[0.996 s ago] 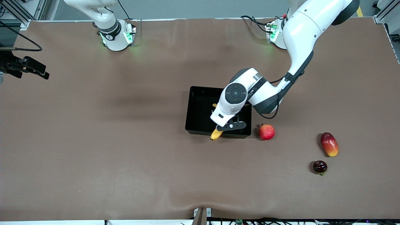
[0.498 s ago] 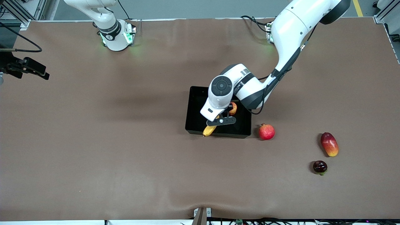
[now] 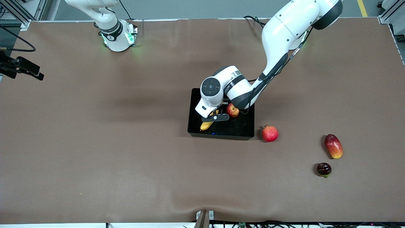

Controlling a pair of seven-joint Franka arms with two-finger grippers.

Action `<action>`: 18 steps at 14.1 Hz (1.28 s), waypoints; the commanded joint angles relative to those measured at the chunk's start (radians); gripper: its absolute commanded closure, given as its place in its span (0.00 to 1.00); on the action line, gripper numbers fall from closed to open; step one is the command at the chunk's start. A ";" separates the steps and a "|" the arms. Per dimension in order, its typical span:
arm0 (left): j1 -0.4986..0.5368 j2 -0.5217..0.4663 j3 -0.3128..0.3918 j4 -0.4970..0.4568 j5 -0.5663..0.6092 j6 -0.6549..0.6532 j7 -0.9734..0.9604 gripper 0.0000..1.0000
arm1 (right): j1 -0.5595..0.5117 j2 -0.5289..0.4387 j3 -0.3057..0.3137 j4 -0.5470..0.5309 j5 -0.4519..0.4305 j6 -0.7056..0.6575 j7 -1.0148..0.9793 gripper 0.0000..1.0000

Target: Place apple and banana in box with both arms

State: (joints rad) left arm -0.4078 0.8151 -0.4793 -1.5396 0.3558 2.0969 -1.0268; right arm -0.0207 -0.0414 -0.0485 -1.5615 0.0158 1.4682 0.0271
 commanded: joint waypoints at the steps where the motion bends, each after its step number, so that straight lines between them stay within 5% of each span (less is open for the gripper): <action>1: -0.023 0.032 0.016 0.018 0.035 0.057 -0.026 1.00 | -0.024 0.006 0.013 0.020 0.009 -0.017 -0.016 0.00; 3: -0.029 0.039 0.016 0.019 0.035 0.068 -0.026 1.00 | -0.022 0.006 0.013 0.018 0.009 -0.017 -0.015 0.00; 4: -0.026 0.033 0.016 0.019 0.037 0.068 -0.021 0.80 | -0.021 0.008 0.013 0.017 0.010 -0.017 -0.013 0.00; 5: -0.014 0.015 0.019 0.019 0.054 0.066 -0.015 0.11 | -0.015 0.011 0.015 0.017 0.010 -0.017 -0.012 0.00; 6: 0.004 -0.006 0.033 0.021 0.095 0.065 -0.012 0.00 | -0.015 0.014 0.015 0.017 0.010 -0.017 -0.010 0.00; 11: 0.144 -0.238 0.025 0.064 0.094 -0.121 0.033 0.00 | -0.013 0.017 0.016 0.017 0.013 -0.017 -0.009 0.00; 18: 0.492 -0.543 0.027 0.082 -0.156 -0.335 0.362 0.00 | -0.016 0.017 0.016 0.018 0.013 -0.032 -0.010 0.00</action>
State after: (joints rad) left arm 0.0207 0.3396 -0.4499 -1.4192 0.2555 1.8047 -0.7460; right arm -0.0207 -0.0317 -0.0416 -1.5616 0.0175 1.4618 0.0270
